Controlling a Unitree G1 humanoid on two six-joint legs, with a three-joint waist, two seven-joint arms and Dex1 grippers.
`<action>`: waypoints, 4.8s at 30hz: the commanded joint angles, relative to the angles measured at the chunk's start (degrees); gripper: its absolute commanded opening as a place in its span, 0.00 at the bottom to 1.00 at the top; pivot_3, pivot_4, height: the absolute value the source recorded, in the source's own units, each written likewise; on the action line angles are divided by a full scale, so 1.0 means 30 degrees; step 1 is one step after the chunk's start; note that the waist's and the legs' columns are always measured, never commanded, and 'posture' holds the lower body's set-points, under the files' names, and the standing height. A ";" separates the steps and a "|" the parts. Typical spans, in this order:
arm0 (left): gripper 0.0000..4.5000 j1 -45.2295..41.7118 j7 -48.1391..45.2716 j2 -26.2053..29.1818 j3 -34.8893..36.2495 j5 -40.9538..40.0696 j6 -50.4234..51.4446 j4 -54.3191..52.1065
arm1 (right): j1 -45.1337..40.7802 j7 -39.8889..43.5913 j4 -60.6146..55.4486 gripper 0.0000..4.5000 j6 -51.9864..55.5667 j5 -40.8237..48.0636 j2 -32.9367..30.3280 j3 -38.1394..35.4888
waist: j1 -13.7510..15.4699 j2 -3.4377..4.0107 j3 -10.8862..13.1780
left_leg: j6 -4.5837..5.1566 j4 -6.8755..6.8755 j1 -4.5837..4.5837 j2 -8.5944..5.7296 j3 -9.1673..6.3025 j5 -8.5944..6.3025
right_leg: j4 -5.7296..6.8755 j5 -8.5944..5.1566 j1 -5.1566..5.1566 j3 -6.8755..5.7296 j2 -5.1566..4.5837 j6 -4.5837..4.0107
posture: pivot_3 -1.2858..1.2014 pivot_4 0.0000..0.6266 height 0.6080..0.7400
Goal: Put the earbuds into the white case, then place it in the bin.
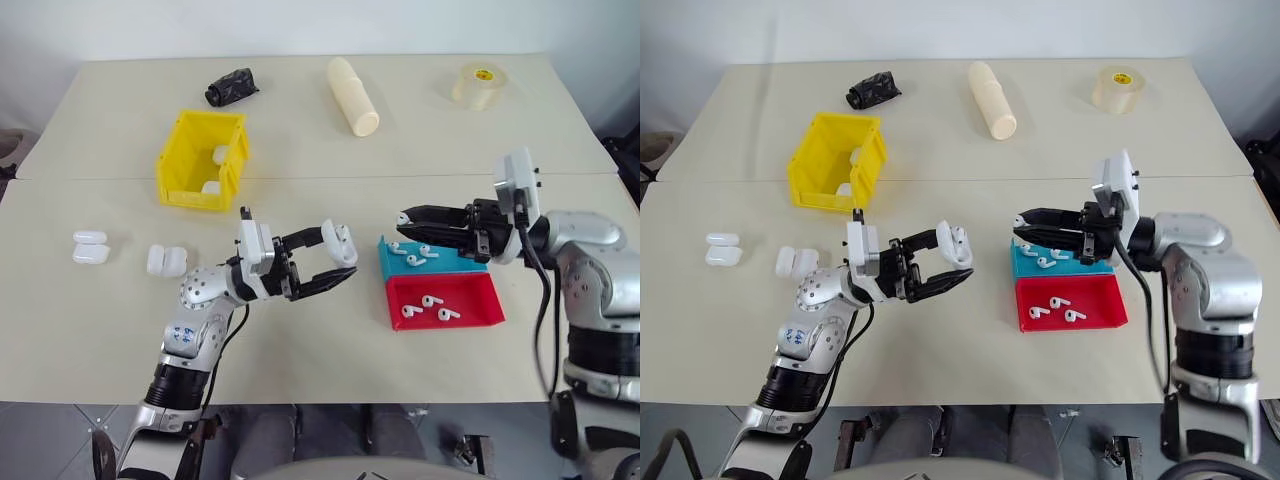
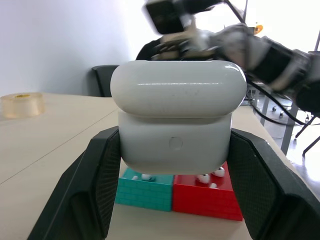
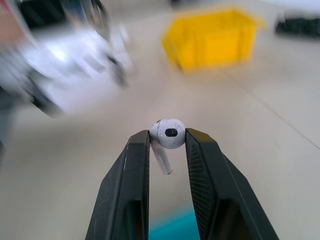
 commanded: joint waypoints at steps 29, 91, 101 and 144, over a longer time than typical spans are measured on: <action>0.62 -0.1524 0.0249 -0.0852 0.0389 -0.1460 0.2416 -0.1005 | 0.5584 -0.7713 -0.5508 0.24 -0.3191 0.5264 0.5052 0.2461 | -0.0068 0.0001 -0.0001 | -0.0006 -0.0023 0.0011 -0.0002 -0.0014 0.0004 | 0.0023 0.0000 -0.0001 0.0004 0.0021 -0.0001 | 0.52 0.24 1.00; 0.62 -0.1982 -0.0893 0.2101 -0.2512 0.5171 -0.1836 -0.0064 | 0.4472 -0.4067 -0.3495 0.00 -0.2909 0.0923 -0.5217 0.4560 | 0.0062 -0.0029 0.0016 | 0.0008 -0.0022 0.0003 -0.0014 0.0004 0.0000 | -0.0060 0.0000 0.0011 0.0002 0.0008 0.0001 | 0.52 0.24 1.00; 0.62 0.2584 -0.0512 0.2935 0.1001 0.1608 -0.1789 -0.2097 | 0.6900 -0.3077 -0.2890 0.28 -0.7619 0.2087 -0.2347 0.0858 | -0.0170 -0.0031 0.0018 | 0.0000 -0.0048 0.0026 0.0035 0.0021 0.0003 | -0.0063 0.0000 0.0001 0.0013 0.0038 -0.0001 | 0.52 0.24 1.00; 0.99 -0.6224 1.0328 0.4260 0.6564 0.3717 0.2338 0.9373 | 0.8320 -0.4501 -0.3229 1.00 -1.2857 -0.0243 0.0710 0.2425 | -0.0161 -0.0069 0.0018 | -0.0004 -0.0031 0.0031 -0.0021 0.0005 0.0002 | 0.0038 0.0000 -0.0001 -0.0006 0.0022 0.0000 | 0.52 0.24 1.00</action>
